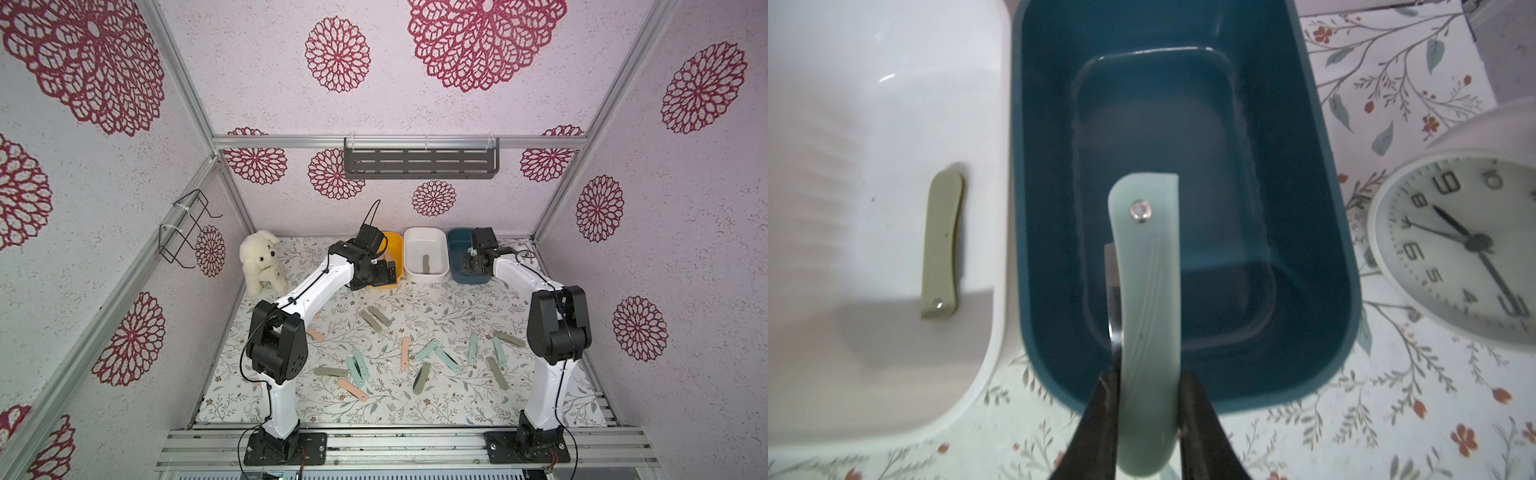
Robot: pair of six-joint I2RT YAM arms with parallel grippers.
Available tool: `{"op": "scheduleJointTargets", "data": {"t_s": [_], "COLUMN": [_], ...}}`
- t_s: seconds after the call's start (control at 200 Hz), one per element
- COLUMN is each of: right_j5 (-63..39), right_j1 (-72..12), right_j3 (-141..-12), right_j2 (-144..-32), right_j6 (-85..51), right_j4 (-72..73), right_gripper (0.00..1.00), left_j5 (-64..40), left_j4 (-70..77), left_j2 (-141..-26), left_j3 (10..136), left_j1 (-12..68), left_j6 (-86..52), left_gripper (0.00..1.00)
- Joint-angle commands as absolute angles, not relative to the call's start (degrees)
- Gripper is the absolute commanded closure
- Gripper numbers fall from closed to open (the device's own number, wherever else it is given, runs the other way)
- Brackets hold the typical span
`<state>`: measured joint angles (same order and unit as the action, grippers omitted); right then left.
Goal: Place the fruit knives into the storage box by color
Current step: Place the fruit knife in the storage box.
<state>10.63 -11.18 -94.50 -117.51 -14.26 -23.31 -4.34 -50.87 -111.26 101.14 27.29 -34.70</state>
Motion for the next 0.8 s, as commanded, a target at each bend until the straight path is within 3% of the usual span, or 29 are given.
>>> {"op": "scheduleJointTargets", "data": {"t_s": [0.0,0.625,0.796], "right_j5": [10.29,8.7,8.3], "right_j1": [-9.49,-7.0,-7.12], "right_j3": [-101.04,-128.64,-130.93], "right_j2": [-121.51,-140.88,-139.39], "right_j6": [-11.52,-7.38,-6.92], "right_j4": [-24.19,-36.18,-39.15], "right_gripper": [0.78,0.7,0.52], "left_j5": [-5.27,-5.24,-4.61], "left_j4": [-52.48,-53.52,-53.89], "left_j2": [-114.13,-113.56,-113.12], "left_j3": [102.66,101.76,100.11], "left_j1": [26.81,26.7,26.72], "left_j6": [-33.62,-33.97,-33.73], "left_gripper": [0.03,0.03,0.03]}}
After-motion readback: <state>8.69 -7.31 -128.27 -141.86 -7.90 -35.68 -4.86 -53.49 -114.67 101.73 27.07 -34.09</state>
